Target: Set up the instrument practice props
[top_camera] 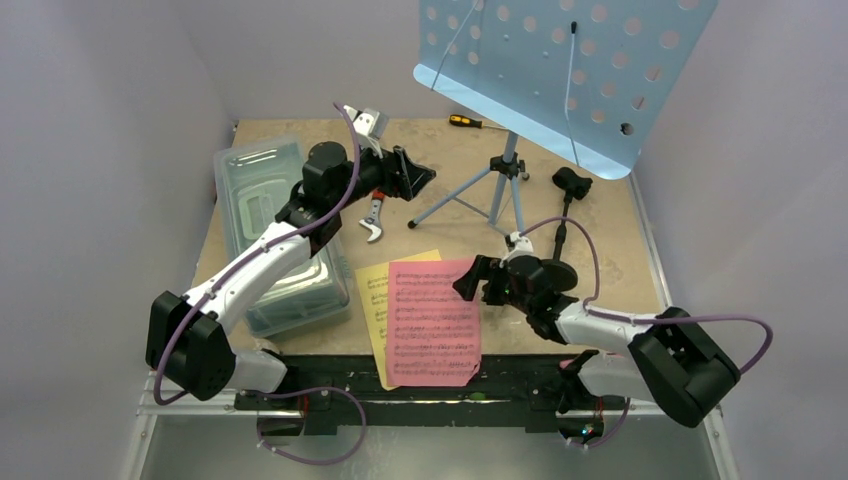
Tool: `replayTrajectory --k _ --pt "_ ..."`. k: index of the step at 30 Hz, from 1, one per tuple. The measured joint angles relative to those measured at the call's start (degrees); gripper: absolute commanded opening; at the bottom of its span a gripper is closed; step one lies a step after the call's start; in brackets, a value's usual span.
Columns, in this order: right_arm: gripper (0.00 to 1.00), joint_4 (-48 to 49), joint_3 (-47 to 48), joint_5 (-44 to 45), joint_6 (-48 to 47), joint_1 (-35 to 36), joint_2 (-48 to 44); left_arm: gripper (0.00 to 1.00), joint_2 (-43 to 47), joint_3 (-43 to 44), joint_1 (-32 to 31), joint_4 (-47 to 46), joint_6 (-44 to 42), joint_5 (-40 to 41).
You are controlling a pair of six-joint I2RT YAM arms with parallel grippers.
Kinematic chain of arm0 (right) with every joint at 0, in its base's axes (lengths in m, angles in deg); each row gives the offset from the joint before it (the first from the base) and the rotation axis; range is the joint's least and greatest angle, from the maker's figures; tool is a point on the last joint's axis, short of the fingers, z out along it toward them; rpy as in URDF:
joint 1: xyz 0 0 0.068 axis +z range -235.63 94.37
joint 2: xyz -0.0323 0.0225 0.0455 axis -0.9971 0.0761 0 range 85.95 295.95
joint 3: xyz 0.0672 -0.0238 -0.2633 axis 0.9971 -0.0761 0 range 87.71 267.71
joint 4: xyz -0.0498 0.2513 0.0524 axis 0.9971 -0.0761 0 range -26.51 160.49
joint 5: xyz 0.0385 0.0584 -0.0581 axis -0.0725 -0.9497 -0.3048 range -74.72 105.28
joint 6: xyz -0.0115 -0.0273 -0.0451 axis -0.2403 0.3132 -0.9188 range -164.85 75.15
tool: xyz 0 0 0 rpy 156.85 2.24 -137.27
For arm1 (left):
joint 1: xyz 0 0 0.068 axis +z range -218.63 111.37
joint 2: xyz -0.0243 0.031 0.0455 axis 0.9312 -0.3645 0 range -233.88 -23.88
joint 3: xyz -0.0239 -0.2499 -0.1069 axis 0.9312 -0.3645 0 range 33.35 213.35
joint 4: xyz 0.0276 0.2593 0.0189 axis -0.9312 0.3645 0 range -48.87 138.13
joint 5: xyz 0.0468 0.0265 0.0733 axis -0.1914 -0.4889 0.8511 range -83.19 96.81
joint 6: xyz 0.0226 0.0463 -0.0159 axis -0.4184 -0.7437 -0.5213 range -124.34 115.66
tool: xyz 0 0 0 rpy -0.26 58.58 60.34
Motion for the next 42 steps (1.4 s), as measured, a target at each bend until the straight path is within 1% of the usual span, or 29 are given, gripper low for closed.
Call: replayTrajectory --k 1,8,11,15,17,20,22,23,25,26,28,30,32,36,39,42 --pt "0.94 1.8 -0.3 0.0 0.3 0.0 0.7 0.75 0.0 0.0 0.0 0.0 0.0 0.0" --pt "0.78 15.2 -1.9 -4.5 3.4 0.0 7.8 0.75 -0.4 0.0 0.0 0.0 0.0 0.0" --pt "0.68 17.9 -3.0 -6.7 4.4 0.0 8.3 0.75 -0.7 0.0 0.0 0.0 0.0 0.0" --pt "0.53 20.4 -4.3 -9.4 6.0 0.0 8.0 0.75 -0.7 0.0 0.0 0.1 0.0 0.0" --pt "0.51 21.5 -4.7 -10.6 6.8 0.0 7.8 0.75 -0.7 0.0 0.0 0.1 0.0 0.0" --pt "0.50 23.5 -5.0 -12.7 7.7 0.0 8.1 0.75 -0.7 0.0 0.0 0.1 0.0 0.0" --pt "0.47 24.9 -5.0 -13.2 7.8 0.0 9.0 0.75 -0.7 0.0 0.0 0.1 0.0 -0.1" --pt "0.41 25.6 -5.0 -13.4 7.7 0.0 9.9 0.75 -0.7 0.0 0.0 0.1 0.0 0.0" --pt "0.20 27.1 -5.0 -13.9 7.6 0.0 12.1 0.75 -0.7 0.0 0.0 0.1 0.0 0.0" --pt "0.12 27.7 -5.0 -14.1 7.4 0.0 13.1 0.75 -0.7 0.0 0.0 0.1 0.0 0.0" --pt "0.05 28.3 -5.0 -14.6 7.6 0.1 14.4 0.75 -0.7 0.0 0.0 0.1 0.0 0.0" --pt "0.02 28.6 -5.1 -14.8 7.5 0.1 14.3 0.75 -0.7 0.0 0.0 0.1 0.0 0.0" --pt "0.00 27.2 -5.1 -14.8 7.3 0.2 12.0 0.75 -0.7 0.0 0.0 0.1 0.0 0.0" --pt "0.00 16.2 -4.0 -13.9 4.5 0.4 -1.9 0.75 -0.8 0.0 0.0 0.1 0.0 -0.1" --pt "0.00 9.7 -0.7 -13.8 2.4 0.4 -9.2 0.75 -0.9 0.1 0.0 0.1 0.0 -0.5" --pt "0.00 5.2 2.3 -14.3 0.0 0.4 -13.7 0.76 -1.0 0.6 0.0 0.5 0.0 -0.9"
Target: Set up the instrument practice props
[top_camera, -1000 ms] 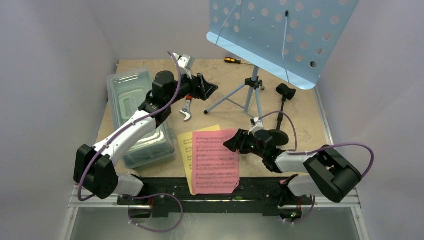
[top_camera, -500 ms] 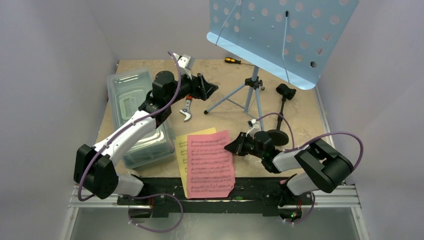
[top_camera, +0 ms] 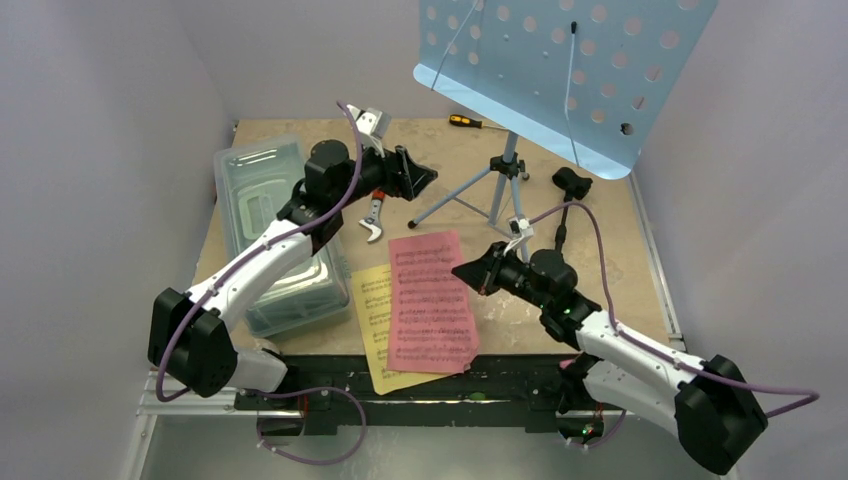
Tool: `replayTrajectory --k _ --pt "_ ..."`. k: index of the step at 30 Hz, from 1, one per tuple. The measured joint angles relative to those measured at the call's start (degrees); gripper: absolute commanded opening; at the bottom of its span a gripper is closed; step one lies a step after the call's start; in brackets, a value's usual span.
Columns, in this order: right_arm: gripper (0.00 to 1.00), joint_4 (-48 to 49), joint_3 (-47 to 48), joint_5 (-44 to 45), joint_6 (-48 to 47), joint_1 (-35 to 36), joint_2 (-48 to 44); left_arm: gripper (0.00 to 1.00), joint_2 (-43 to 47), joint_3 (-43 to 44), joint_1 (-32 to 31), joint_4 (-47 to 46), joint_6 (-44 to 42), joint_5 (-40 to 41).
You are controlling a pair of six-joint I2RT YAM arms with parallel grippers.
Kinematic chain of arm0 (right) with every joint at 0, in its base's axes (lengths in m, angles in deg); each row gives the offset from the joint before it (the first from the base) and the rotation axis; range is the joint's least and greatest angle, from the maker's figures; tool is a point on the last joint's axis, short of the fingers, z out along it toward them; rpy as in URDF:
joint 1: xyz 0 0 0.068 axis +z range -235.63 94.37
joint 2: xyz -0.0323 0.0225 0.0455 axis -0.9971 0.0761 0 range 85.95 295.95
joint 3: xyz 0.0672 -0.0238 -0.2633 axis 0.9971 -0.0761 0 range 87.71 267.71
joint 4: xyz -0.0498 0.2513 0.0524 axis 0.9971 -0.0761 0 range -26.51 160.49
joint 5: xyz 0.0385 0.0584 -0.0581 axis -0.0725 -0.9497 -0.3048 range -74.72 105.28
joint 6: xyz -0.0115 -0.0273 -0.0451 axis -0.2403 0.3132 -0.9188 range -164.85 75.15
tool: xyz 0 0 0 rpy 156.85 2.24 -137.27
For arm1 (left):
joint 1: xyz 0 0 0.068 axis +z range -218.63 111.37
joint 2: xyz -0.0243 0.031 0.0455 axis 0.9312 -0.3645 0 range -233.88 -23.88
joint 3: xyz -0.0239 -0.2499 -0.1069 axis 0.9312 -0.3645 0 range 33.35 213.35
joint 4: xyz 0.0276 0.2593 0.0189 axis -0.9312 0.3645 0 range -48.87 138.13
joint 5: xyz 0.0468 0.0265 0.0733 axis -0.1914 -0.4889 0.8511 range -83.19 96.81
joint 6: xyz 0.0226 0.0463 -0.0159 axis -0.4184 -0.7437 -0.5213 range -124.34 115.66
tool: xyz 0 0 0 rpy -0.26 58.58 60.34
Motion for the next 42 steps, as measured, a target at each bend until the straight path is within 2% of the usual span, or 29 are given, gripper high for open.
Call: replayTrajectory --k 8,13,18,22,26,32,35,40,42 --pt "0.00 -7.5 5.5 -4.3 -3.8 0.0 -2.7 0.76 0.0 0.3 0.0 0.0 -0.1 -1.5" --pt "0.00 -11.3 9.4 -8.1 -6.0 0.0 -5.0 0.79 0.2 0.3 0.0 -0.6 -0.7 -5.8" --pt "0.00 -17.4 15.1 -12.3 -11.8 0.0 -9.4 0.86 3.1 0.3 0.1 -2.7 -1.6 -17.6" --pt "0.00 -24.5 20.0 -14.4 -17.4 0.0 -13.0 0.89 6.0 1.0 0.1 -5.1 -1.4 -30.0" --pt "0.00 -30.3 23.6 -16.0 -21.3 0.0 -14.1 0.99 6.3 1.4 -0.1 -9.9 1.7 -41.1" --pt "0.00 -36.3 26.4 -18.1 -25.1 0.0 -14.3 0.99 5.5 1.4 -2.1 -8.0 1.7 -47.3" --pt "0.00 -38.2 26.9 -18.3 -25.8 0.0 -15.0 0.91 4.8 1.5 -2.6 -6.3 1.4 -48.2" --pt "0.00 -38.7 28.1 -15.1 -26.3 0.0 -16.7 0.58 2.8 2.1 -3.5 -4.3 1.4 -49.3" --pt "0.00 -38.3 28.1 -14.1 -26.1 0.0 -17.7 0.51 2.3 2.6 -4.1 -2.9 1.2 -49.4"
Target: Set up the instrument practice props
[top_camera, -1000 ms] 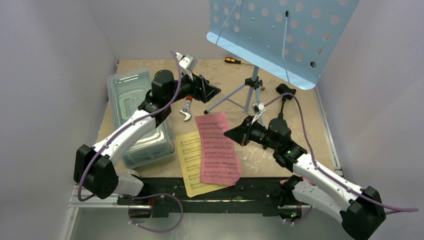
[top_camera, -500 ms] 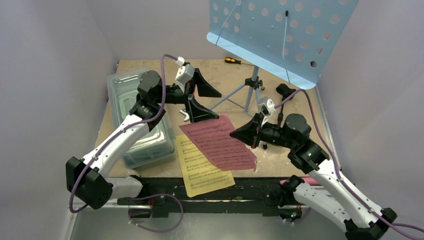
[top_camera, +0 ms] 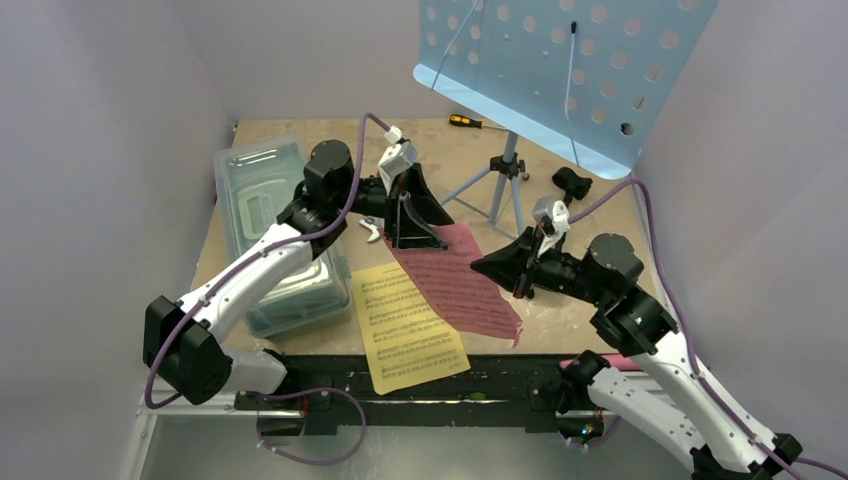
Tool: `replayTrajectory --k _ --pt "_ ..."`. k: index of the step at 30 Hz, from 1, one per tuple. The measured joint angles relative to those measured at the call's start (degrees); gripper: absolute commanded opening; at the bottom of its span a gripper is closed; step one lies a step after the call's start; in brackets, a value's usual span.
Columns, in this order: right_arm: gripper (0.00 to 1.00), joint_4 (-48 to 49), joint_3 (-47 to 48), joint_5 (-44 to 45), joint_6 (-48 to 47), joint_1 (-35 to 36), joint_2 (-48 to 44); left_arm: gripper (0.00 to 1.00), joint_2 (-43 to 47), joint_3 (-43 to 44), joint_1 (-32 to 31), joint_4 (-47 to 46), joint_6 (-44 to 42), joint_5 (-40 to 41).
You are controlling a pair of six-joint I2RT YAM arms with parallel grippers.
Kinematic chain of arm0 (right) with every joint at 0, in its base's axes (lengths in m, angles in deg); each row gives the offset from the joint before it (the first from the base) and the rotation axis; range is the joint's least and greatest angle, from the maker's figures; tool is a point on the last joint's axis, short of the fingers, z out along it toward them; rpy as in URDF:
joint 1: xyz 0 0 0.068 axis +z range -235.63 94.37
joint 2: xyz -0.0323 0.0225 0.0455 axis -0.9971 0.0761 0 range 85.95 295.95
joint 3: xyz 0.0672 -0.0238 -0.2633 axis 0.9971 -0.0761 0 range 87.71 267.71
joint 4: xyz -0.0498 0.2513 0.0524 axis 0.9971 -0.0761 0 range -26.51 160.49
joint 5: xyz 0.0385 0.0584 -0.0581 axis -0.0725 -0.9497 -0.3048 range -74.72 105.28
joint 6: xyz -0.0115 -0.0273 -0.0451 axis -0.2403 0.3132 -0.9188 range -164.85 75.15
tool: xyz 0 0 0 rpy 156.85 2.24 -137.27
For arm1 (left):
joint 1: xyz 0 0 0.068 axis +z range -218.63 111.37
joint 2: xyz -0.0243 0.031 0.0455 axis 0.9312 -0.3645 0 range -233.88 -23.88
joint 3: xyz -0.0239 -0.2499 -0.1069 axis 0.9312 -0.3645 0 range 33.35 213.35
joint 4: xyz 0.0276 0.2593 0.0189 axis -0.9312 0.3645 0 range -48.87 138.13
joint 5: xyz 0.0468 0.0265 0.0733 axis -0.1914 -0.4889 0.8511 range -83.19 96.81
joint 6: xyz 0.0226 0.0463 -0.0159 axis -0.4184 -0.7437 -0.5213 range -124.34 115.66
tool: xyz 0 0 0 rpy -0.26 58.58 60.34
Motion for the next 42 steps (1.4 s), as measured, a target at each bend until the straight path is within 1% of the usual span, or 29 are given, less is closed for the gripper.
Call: replayTrajectory --k 3,4,7,9,14,15,18,19,20,22,24,25,26,28,31,32,33,35,36,37,38,41,42 --pt "0.00 0.6 0.0 0.9 0.3 0.0 -1.0 0.47 -0.4 0.7 -0.5 1.6 -0.8 0.0" --pt "0.00 0.7 0.0 1.0 0.5 0.0 -1.2 0.44 -0.4 0.8 -0.6 2.0 -1.1 0.0" --pt "0.00 0.7 0.1 1.6 0.5 0.0 -1.2 0.28 -0.4 1.4 -0.6 3.1 -2.0 0.1" --pt "0.00 0.4 0.1 2.0 0.5 0.0 -0.7 0.22 -0.4 1.9 -0.6 3.9 -2.7 0.2" --pt "0.00 -0.7 0.1 2.3 0.6 0.0 -0.1 0.02 -0.3 2.2 -0.6 4.4 -3.8 0.3" --pt "0.00 -0.7 0.1 2.4 0.8 0.0 0.0 0.00 -0.3 2.2 -0.6 4.3 -3.6 0.2" --pt "0.00 -0.4 -0.3 2.4 1.5 0.0 -0.1 0.00 -0.3 2.2 -0.6 3.3 -3.1 -0.2" --pt "0.04 -0.3 -0.3 2.4 1.7 0.0 -0.1 0.00 -0.3 2.2 -0.6 3.0 -2.8 -0.2" --pt "0.11 -0.2 -0.3 2.4 1.9 0.0 -0.1 0.00 -0.3 2.2 -0.6 2.6 -2.6 -0.3" --pt "0.24 0.7 -0.8 2.1 2.8 0.0 -0.1 0.00 -0.2 2.2 -0.6 1.9 -2.2 -0.4" --pt "0.41 1.7 -1.8 1.9 3.5 0.0 0.1 0.00 -0.2 2.2 -0.6 1.2 -2.1 -0.4" --pt "0.47 2.4 -2.6 1.6 3.8 0.0 0.3 0.00 -0.2 2.2 -0.6 0.9 -2.0 -0.3" --pt "0.49 3.2 -3.4 1.2 4.2 0.0 0.6 0.00 -0.1 2.2 -0.6 0.7 -1.9 -0.3" --pt "0.49 4.7 -5.3 0.0 4.3 0.0 1.8 0.00 0.2 2.2 -0.6 0.5 -1.2 -0.3" --pt "0.47 5.2 -8.4 -1.0 5.0 0.0 3.1 0.00 1.0 2.2 -0.6 0.2 -1.1 -0.2" --pt "0.40 5.2 -9.5 -1.0 5.2 0.0 3.2 0.00 1.3 2.2 -0.6 0.3 -1.2 -0.2" --pt "0.31 5.1 -10.4 -1.1 5.5 0.0 3.0 0.00 1.6 2.2 -0.6 0.2 -1.2 -0.2" --pt "0.08 4.9 -11.3 -1.0 5.8 0.0 2.0 0.00 1.7 2.2 -0.6 0.3 -1.2 -0.2" --pt "0.00 4.8 -11.3 -1.0 5.9 0.0 1.4 0.00 1.7 2.2 -0.6 0.3 -1.2 -0.2" --pt "0.00 4.9 -11.3 -1.0 5.9 0.0 0.8 0.00 1.7 2.2 -0.6 0.4 -1.2 -0.1" --pt "0.00 4.9 -11.2 -1.0 5.9 0.0 0.4 0.07 1.7 2.2 -0.6 0.5 -1.2 -0.1" --pt "0.00 3.8 -10.6 -0.8 5.8 0.0 -0.9 0.36 1.8 2.2 -0.6 1.5 -2.2 0.4" --pt "0.00 3.0 -10.1 -0.6 5.6 0.0 -1.1 0.44 1.8 2.2 -0.6 2.0 -2.5 0.7"
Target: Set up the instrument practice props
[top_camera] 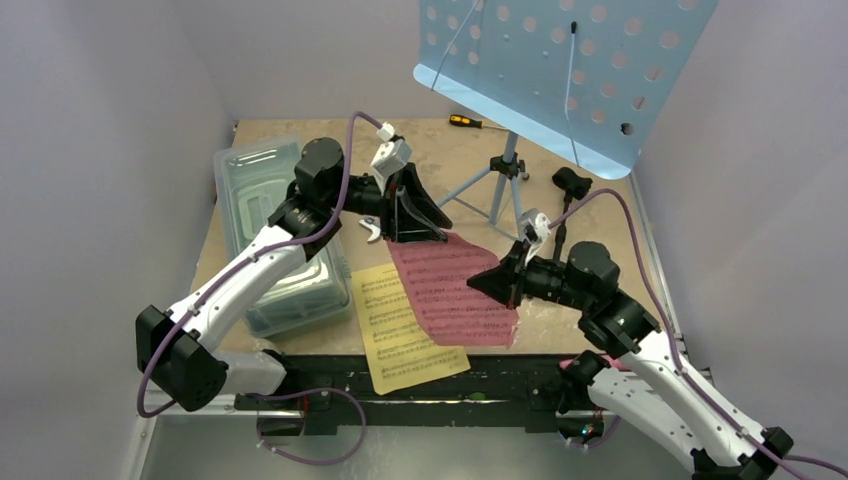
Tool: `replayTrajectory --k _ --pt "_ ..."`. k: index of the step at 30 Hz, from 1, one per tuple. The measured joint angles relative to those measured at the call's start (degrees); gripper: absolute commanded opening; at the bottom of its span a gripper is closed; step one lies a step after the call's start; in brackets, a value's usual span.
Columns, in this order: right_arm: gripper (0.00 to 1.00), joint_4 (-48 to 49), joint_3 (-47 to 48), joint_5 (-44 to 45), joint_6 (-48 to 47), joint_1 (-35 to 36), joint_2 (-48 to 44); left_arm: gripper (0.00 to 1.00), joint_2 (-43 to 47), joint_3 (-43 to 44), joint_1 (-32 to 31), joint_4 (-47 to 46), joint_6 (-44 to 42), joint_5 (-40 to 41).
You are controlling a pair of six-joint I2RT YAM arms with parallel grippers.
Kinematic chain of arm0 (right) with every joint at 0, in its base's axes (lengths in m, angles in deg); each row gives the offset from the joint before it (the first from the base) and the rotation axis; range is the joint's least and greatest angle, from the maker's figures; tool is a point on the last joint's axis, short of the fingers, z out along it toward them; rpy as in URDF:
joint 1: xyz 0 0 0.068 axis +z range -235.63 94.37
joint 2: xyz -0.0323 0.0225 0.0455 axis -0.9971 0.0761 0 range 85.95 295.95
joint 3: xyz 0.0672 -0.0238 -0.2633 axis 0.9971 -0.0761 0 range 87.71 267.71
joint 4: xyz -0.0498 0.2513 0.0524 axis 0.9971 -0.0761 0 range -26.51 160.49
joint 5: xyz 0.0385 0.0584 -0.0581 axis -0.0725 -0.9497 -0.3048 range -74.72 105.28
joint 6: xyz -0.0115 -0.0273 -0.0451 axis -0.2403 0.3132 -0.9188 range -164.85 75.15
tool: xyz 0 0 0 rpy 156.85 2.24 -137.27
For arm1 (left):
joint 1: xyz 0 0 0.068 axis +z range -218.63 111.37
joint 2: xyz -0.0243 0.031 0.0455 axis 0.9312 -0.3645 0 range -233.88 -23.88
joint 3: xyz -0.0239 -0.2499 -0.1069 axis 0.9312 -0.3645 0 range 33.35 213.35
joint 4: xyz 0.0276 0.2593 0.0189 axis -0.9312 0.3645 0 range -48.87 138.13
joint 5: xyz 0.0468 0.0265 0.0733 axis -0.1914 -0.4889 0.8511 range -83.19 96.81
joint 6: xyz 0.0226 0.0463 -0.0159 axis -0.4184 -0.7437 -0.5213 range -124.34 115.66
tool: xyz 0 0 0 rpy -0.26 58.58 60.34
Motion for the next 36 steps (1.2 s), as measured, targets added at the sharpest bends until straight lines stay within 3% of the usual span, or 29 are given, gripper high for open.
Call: replayTrajectory --k 2,5,11,16,23,29,36 --pt "0.00 -2.9 2.4 1.4 -0.9 0.0 -0.7 0.60 0.3 0.1 0.0 1.6 -1.0 0.5" --pt "0.00 -7.3 8.7 4.4 -2.6 0.0 -1.8 0.70 2.1 1.2 0.0 8.4 -5.6 2.6" --pt "0.00 -12.5 27.4 11.9 -6.4 0.0 0.7 0.75 9.4 7.4 0.0 21.9 -12.1 15.8" --pt "0.00 -11.8 37.9 16.3 -7.7 0.0 3.8 0.76 13.3 14.8 0.0 27.5 -11.4 35.5" --pt "0.00 -10.2 51.4 21.2 -5.9 0.1 12.7 0.80 18.9 15.4 0.1 32.6 -6.5 61.1" --pt "0.00 -6.9 58.7 33.9 -1.0 0.1 19.3 0.88 18.3 16.9 0.3 32.1 -2.4 64.3" --pt "0.00 -5.6 64.3 45.7 1.5 0.1 25.4 0.89 6.2 22.7 0.3 29.8 1.3 63.0"
